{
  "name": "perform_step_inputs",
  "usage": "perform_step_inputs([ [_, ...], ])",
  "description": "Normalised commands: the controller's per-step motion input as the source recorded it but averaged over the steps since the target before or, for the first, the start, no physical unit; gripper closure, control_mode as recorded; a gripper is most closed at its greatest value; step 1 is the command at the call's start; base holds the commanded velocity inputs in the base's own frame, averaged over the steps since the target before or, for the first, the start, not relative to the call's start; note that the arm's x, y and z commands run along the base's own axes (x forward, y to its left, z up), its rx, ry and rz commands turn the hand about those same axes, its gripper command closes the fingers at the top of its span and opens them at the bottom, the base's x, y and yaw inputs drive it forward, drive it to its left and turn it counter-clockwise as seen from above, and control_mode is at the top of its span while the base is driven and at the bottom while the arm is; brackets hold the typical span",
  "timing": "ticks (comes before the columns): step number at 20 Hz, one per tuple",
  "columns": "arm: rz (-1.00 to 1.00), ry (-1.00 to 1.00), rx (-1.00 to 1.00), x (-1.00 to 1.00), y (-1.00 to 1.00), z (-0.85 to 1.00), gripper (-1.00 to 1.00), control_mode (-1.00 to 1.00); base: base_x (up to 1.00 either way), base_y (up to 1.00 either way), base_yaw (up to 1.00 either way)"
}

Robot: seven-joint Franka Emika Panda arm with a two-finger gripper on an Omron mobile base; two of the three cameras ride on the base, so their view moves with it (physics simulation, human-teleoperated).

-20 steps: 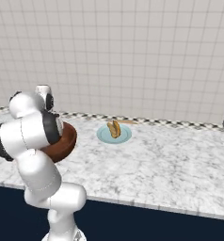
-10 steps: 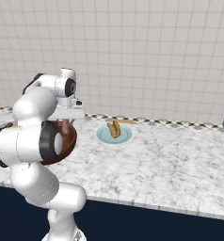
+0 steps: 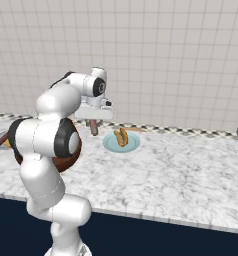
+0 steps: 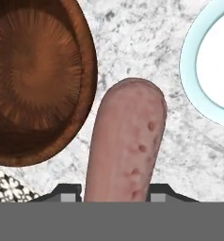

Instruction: Place one bun and one sausage from the bowl on each plate.

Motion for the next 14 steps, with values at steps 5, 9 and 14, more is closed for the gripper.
perform_step_inputs([
  [5,0.00,0.00,-0.02,0.50,-0.28,-0.60,1.00,-1.00,0.00,0.00,0.00],
  [9,0.00,0.00,-0.04,0.52,-0.25,-0.75,1.00,-1.00,0.00,0.00,0.00],
  [14,0.00,0.00,-0.05,0.64,-0.16,-0.58,1.00,-1.00,0.00,0.00,0.00],
])
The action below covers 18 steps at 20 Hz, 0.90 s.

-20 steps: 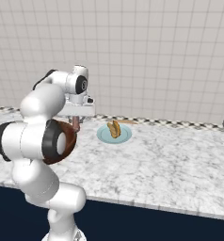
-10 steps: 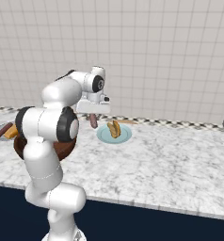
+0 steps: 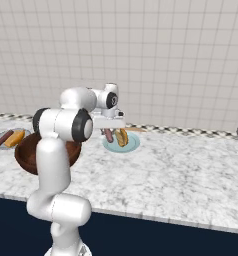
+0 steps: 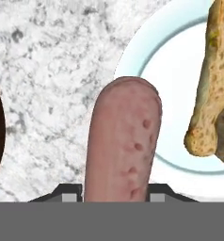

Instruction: Place one bun and one sausage from the bowl on each plate.

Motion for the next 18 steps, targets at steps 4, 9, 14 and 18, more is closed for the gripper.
perform_step_inputs([
  [4,0.00,0.00,-0.02,0.63,-0.13,-0.46,1.00,-1.00,0.00,0.00,0.00],
  [9,0.00,0.00,-0.03,0.53,-0.05,-0.56,1.00,-1.00,0.00,0.00,0.00],
  [14,0.00,0.00,0.00,0.38,-0.03,-0.34,1.00,-1.00,0.00,0.00,0.00],
  [18,0.00,0.00,0.00,0.17,-0.03,-0.05,1.00,-1.00,0.00,0.00,0.00],
])
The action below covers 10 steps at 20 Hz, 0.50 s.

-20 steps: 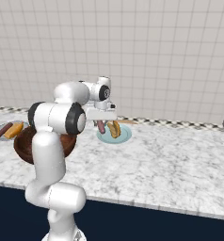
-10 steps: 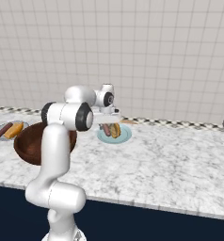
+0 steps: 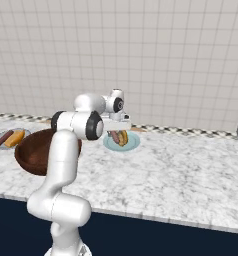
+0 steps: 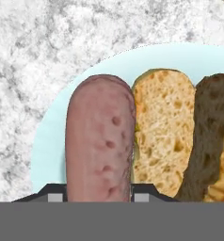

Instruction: Place one bun and one sausage from the bowl on each plate.

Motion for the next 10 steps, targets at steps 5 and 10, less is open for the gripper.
perform_step_inputs([
  [5,0.00,0.00,0.00,0.00,0.00,0.00,-1.00,-1.00,0.00,0.00,0.00],
  [10,0.00,0.00,0.00,-0.17,0.00,0.00,-1.00,-1.00,0.00,0.00,0.00],
])
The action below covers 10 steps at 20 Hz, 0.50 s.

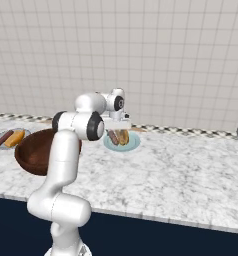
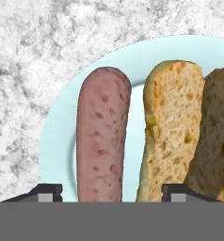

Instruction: Place one bun and one sausage from the bowl on each plate.

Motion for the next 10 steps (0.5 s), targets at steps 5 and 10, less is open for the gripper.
perform_step_inputs([
  [5,0.00,-0.02,0.00,-0.47,-0.08,0.17,-1.00,-1.00,0.00,0.00,0.00],
  [10,0.00,-0.10,0.00,-0.91,0.01,0.72,-1.00,-1.00,0.00,0.00,0.00],
])
